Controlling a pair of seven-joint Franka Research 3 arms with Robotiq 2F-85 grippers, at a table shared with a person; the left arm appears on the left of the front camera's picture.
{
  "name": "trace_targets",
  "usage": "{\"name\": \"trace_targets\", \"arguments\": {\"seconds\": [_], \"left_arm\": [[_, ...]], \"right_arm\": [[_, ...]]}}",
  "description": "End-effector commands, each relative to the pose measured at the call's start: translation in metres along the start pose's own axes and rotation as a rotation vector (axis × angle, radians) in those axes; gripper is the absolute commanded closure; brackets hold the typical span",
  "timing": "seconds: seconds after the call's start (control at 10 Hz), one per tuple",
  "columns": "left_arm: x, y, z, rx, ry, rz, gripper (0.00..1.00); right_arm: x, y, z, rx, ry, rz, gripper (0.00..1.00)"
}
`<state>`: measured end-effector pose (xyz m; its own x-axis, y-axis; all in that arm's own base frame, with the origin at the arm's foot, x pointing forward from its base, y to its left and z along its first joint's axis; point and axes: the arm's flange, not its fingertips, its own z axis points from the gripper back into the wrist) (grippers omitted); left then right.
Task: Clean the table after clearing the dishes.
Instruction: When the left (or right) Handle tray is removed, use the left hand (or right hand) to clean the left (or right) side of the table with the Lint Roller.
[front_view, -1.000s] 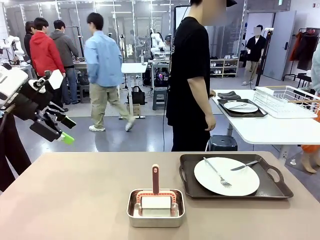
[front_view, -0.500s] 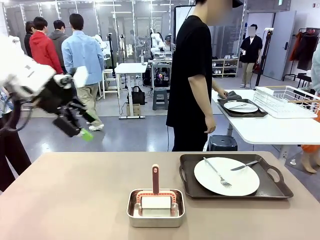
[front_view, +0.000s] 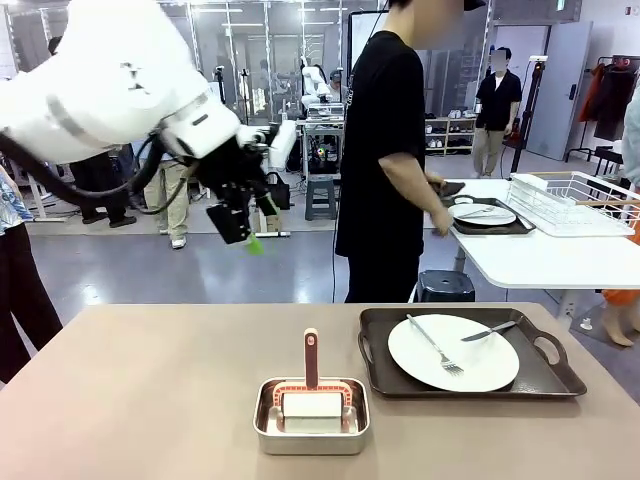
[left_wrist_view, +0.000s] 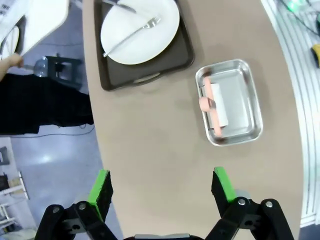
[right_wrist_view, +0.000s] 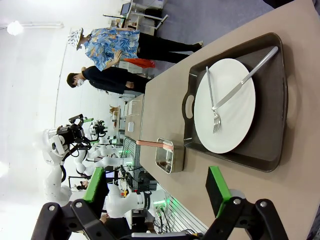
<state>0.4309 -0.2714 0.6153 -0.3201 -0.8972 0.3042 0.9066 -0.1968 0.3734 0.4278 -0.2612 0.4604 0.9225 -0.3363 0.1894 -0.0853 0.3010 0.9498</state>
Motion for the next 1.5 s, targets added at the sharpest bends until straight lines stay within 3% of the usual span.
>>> {"name": "trace_targets", "arguments": {"seconds": [0.0,0.3,0.4,0.8,1.4], "left_arm": [[0.023,0.007,-0.013,-0.038,0.1,-0.013,0.0],[0.047,-0.009,-0.036,-0.215,0.168,0.072,0.0],[0.048,-0.021,-0.059,-0.225,0.195,0.16,0.0],[0.048,-0.031,-0.094,-0.243,0.147,0.24,0.0],[0.05,-0.043,-0.143,-0.303,0.188,0.25,0.0]], "right_arm": [[-0.001,0.003,0.001,0.004,-0.003,0.004,0.0],[-0.001,0.003,0.001,0.004,-0.003,0.004,0.0],[-0.001,0.003,0.001,0.004,-0.003,0.004,0.0],[-0.001,0.003,0.001,0.004,-0.003,0.004,0.0],[-0.001,0.003,0.001,0.004,-0.003,0.004,0.0]]}}
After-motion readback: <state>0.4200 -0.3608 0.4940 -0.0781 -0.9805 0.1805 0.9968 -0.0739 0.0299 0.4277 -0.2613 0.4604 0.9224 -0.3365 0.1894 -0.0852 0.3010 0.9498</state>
